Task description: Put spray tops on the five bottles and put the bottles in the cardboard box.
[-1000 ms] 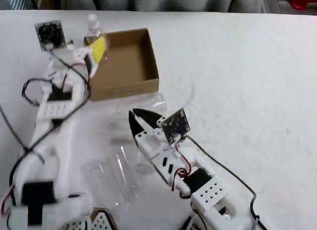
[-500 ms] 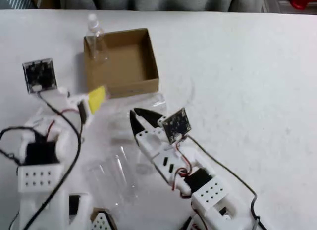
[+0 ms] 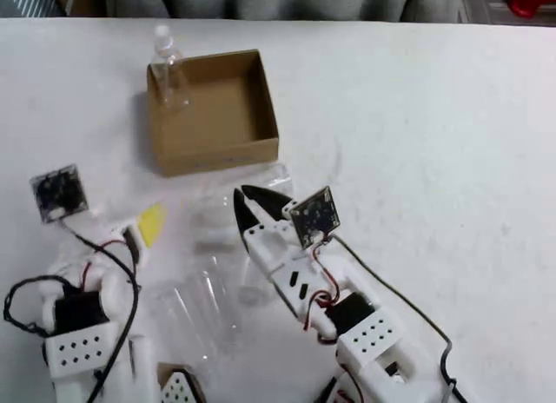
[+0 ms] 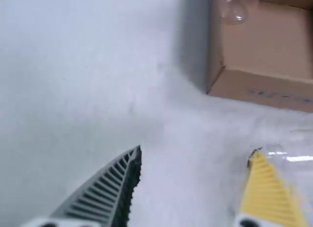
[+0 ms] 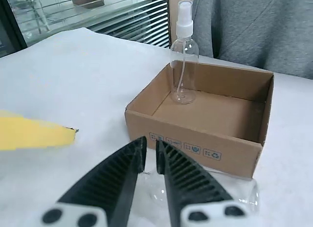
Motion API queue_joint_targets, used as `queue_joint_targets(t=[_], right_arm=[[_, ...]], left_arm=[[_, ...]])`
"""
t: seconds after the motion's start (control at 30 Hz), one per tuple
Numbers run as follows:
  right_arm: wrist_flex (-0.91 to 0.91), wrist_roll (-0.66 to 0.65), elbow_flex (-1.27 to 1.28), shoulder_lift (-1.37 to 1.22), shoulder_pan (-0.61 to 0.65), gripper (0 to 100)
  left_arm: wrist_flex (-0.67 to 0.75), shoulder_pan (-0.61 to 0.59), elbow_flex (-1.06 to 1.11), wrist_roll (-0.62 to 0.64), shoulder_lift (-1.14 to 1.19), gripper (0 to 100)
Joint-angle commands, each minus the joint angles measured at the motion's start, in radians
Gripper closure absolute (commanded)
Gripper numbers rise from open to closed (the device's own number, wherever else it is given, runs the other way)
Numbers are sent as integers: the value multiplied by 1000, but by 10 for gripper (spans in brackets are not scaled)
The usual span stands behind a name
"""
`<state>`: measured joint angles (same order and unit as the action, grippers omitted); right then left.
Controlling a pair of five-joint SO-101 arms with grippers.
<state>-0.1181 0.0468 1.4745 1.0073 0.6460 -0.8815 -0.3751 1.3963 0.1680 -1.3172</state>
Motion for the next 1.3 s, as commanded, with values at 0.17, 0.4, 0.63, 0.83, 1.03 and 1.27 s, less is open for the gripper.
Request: queue_joint_targets(t=[0.17, 0.4, 0.63, 0.83, 1.03, 1.27], right_arm=[[-18, -112, -37, 7, -84, 983], [73, -118, -115, -2, -188, 983], [696, -118, -482, -10, -232, 981], [829, -120, -652, -177, -262, 981], [820, -114, -839, -493, -266, 981], [696, -117, -1046, -829, -240, 981]], left_arm=[[183, -71, 149, -8, -64, 865], [215, -110, 219, -169, -65, 947], [222, -71, 261, -180, -67, 962], [224, -70, 262, -180, -67, 963], [224, -71, 264, -180, -67, 962], [275, -65, 282, -180, -67, 962]])
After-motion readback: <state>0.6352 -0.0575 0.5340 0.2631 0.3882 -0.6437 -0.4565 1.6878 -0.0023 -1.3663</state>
